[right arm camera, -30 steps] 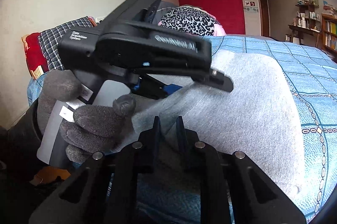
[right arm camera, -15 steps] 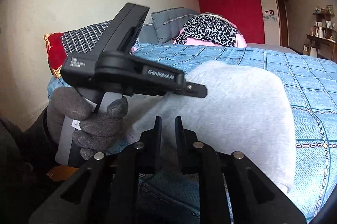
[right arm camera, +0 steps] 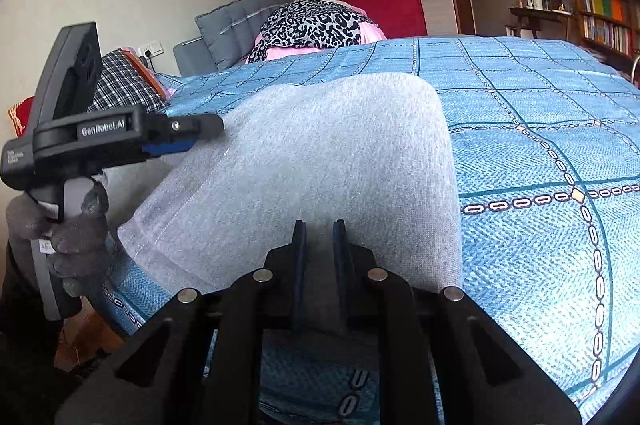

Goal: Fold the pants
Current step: 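Open the left gripper and lift it off the folded sweatpants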

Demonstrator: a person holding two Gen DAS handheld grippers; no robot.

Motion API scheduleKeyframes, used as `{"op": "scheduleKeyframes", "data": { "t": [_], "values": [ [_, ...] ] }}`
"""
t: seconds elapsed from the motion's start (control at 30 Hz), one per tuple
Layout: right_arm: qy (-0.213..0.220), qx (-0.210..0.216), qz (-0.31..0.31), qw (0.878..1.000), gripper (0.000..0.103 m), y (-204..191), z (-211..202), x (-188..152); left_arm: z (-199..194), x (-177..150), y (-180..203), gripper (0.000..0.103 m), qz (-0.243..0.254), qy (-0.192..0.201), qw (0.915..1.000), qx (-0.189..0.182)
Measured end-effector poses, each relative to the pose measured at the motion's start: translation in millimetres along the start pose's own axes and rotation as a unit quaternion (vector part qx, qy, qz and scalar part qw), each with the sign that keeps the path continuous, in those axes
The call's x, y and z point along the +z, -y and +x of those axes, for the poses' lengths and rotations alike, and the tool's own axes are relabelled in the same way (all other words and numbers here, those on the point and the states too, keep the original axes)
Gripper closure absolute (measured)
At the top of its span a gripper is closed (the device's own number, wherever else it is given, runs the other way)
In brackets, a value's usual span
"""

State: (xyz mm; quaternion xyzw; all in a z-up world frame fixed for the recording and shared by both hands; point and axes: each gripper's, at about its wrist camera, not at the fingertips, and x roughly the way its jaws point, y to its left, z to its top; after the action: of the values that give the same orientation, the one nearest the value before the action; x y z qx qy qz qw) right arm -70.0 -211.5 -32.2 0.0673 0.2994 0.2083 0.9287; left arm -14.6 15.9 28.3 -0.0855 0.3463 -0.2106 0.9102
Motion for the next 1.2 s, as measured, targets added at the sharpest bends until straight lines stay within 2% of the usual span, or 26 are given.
{"op": "scheduleKeyframes", "data": {
  "t": [0.17,0.27,0.37,0.43,0.67,0.8,0.9,1.0,1.13,1.2],
  "values": [
    [0.001,0.002,0.005,1.000,0.089,1.9,-0.3,-1.7,3.2,22.7,14.3,0.049,-0.002,0.019,0.9993,-0.031],
    [0.002,0.001,0.002,1.000,0.089,-0.3,2.3,-0.8,26.9,28.2,15.5,0.049,-0.008,-0.011,0.9989,-0.044],
    [0.004,-0.001,-0.003,1.000,0.089,-0.3,2.4,-2.0,54.6,25.9,7.2,0.049,-0.027,-0.055,0.9975,-0.034],
    [0.005,-0.002,-0.005,1.000,0.089,-1.3,2.0,-4.3,62.5,21.4,0.2,0.049,-0.035,-0.057,0.9971,-0.037],
    [0.007,0.000,-0.005,1.000,0.089,-2.1,0.1,-6.3,50.7,12.4,-3.9,0.048,-0.034,-0.036,0.9974,-0.052],
    [0.006,-0.001,-0.004,1.000,0.088,-1.6,0.5,-6.0,26.6,5.2,-5.4,0.030,-0.035,-0.023,0.9983,-0.042],
    [0.006,0.000,-0.003,1.000,0.087,-1.6,1.4,-5.9,7.2,-4.8,-11.7,0.030,-0.033,-0.019,0.9989,-0.028],
    [0.004,0.004,-0.010,1.000,0.077,-5.2,1.8,-5.7,-14.4,-14.6,-23.1,0.029,-0.034,-0.010,0.9993,-0.011],
    [0.003,0.002,-0.032,0.999,0.058,-16.2,2.4,-6.4,-43.0,-23.5,-41.9,0.028,-0.052,0.008,0.9985,0.014],
    [0.002,0.000,-0.041,0.999,0.054,-20.0,2.9,-7.3,-56.8,-27.7,-53.2,0.027,-0.066,0.018,0.9973,0.028]
  ]
}}
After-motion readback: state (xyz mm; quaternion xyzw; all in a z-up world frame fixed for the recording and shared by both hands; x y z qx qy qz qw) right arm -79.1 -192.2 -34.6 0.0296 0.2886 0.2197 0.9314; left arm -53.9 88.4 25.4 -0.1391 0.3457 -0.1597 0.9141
